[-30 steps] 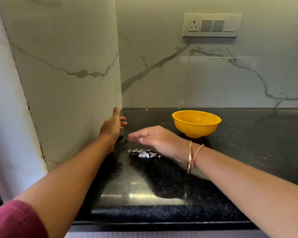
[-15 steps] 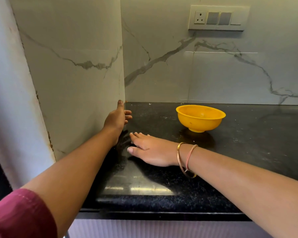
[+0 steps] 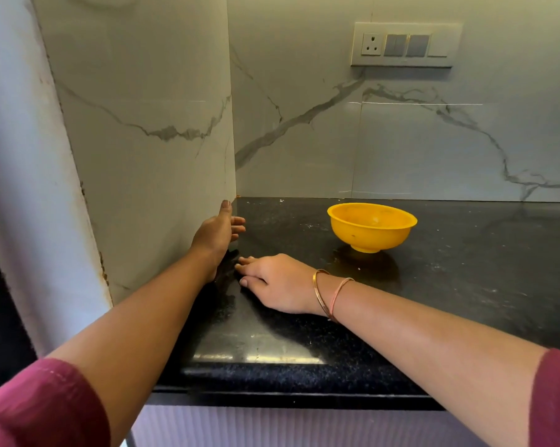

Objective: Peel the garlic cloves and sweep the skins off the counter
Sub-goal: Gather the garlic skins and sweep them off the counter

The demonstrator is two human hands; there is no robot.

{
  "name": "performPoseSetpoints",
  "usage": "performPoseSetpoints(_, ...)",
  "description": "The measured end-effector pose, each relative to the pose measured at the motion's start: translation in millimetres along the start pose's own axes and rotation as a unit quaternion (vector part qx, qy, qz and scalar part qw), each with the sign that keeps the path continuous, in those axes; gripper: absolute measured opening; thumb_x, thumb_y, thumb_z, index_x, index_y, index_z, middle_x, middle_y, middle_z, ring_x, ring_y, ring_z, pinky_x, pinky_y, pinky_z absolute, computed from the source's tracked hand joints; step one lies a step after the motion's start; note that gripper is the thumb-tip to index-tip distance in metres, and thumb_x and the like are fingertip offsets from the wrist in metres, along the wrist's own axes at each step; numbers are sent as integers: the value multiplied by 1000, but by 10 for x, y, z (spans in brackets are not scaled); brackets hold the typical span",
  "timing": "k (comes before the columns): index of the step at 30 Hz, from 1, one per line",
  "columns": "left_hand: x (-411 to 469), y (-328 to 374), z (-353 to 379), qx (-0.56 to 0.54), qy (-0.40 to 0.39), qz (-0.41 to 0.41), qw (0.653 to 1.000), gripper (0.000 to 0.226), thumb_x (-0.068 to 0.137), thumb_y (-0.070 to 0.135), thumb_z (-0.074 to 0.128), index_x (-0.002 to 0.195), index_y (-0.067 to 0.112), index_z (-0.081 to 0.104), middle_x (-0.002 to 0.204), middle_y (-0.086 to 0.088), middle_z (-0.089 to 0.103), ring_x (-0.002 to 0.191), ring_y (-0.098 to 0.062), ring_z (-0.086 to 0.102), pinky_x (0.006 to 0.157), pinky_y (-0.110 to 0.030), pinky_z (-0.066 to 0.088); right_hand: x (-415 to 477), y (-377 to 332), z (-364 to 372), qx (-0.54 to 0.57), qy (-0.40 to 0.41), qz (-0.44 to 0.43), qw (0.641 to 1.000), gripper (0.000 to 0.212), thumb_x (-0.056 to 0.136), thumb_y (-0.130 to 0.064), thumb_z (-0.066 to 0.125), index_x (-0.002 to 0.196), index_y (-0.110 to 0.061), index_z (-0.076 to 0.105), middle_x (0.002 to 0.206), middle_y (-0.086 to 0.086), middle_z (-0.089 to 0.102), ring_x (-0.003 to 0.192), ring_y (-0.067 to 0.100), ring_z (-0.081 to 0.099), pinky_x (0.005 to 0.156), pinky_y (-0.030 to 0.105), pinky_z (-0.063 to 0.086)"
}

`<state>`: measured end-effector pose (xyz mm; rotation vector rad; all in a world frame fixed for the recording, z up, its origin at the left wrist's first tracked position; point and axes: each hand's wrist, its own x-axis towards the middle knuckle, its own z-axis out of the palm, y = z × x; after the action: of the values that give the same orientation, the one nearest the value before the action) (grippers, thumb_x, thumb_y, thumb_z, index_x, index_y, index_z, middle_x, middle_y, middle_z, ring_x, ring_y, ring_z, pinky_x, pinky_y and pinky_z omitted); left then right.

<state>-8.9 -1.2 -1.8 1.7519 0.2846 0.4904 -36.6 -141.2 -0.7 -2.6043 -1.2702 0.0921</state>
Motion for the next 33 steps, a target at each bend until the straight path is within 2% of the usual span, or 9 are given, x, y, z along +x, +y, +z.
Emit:
performPoseSetpoints(5, -133, -24, -54, 46, -19, 10, 999, 31, 103, 29, 30, 99, 17, 58, 109, -1, 59, 109, -16, 52, 93, -29, 36, -194, -43, 30, -13, 14, -4, 1000, 42, 102, -18, 32, 142, -7, 38, 152, 8, 31, 141, 21, 26, 112, 27, 20)
performPoseSetpoints(9, -265, -23, -85, 82, -24, 12, 996, 31, 101, 9, 30, 117, 12, 57, 115, -4, 58, 115, -17, 50, 105, -32, 37, -359, -42, 32, 28, 37, 3, 999, 41, 99, -16, 38, 139, -10, 43, 150, 2, 36, 140, 15, 28, 111, 19, 16)
performPoseSetpoints(18, -771, 5, -127, 49, -83, 13, 995, 39, 99, 0, 30, 132, 8, 48, 126, -3, 55, 123, -14, 46, 112, -33, 29, -764, -66, -72, 144, 56, -18, 988, 45, 89, 5, 44, 128, -14, 57, 135, 0, 54, 125, 9, 49, 104, 15, 32)
performPoseSetpoints(21, -903, 61, -67, -9, -94, 1, 996, 40, 97, -5, 30, 132, 3, 47, 125, -7, 55, 126, -19, 46, 114, -37, 29, -772, -52, -167, 170, 119, -7, 978, 53, 83, 15, 42, 121, -15, 63, 126, 2, 61, 98, 0, 62, 93, 22, 48)
performPoseSetpoints(24, -1009, 114, 13, -41, -86, -6, 995, 41, 95, -6, 30, 130, 4, 49, 124, -7, 56, 119, -17, 51, 110, -34, 34, -691, -28, -201, 153, 217, 8, 964, 30, 84, 9, 56, 104, -9, 70, 113, 8, 66, 98, 16, 65, 91, 33, 51)
performPoseSetpoints(26, -1070, 112, 54, -22, -53, 17, 998, 40, 96, -2, 32, 127, 11, 52, 123, -2, 57, 103, -11, 55, 94, -27, 42, -652, -34, -183, 107, 296, 10, 949, 9, 83, -4, 66, 88, -11, 70, 90, 6, 68, 81, 18, 67, 77, 35, 54)
performPoseSetpoints(28, -1131, 106, 71, -3, -5, 48, 999, 40, 95, -1, 34, 125, 16, 54, 122, 3, 56, 96, -6, 54, 82, -21, 42, -634, -56, -164, 99, 334, 6, 937, 5, 83, -14, 68, 78, -14, 67, 73, -1, 64, 69, 12, 62, 63, 26, 50)
performPoseSetpoints(30, -1199, 117, 67, -14, 34, 68, 997, 42, 93, -5, 34, 119, 20, 56, 122, 3, 56, 111, -9, 51, 89, -22, 39, -585, -43, -162, 100, 277, 27, 955, 8, 87, -19, 63, 85, -15, 70, 81, -2, 65, 74, 11, 58, 65, 22, 42)
performPoseSetpoints(33, -1339, 147, 38, -19, 81, 96, 992, 49, 88, -13, 31, 103, 26, 56, 113, 9, 57, 114, -7, 50, 87, -20, 38, -494, -29, -174, 118, 135, 76, 981, 28, 97, -26, 47, 110, -10, 66, 112, 7, 66, 101, 20, 59, 87, 28, 45)
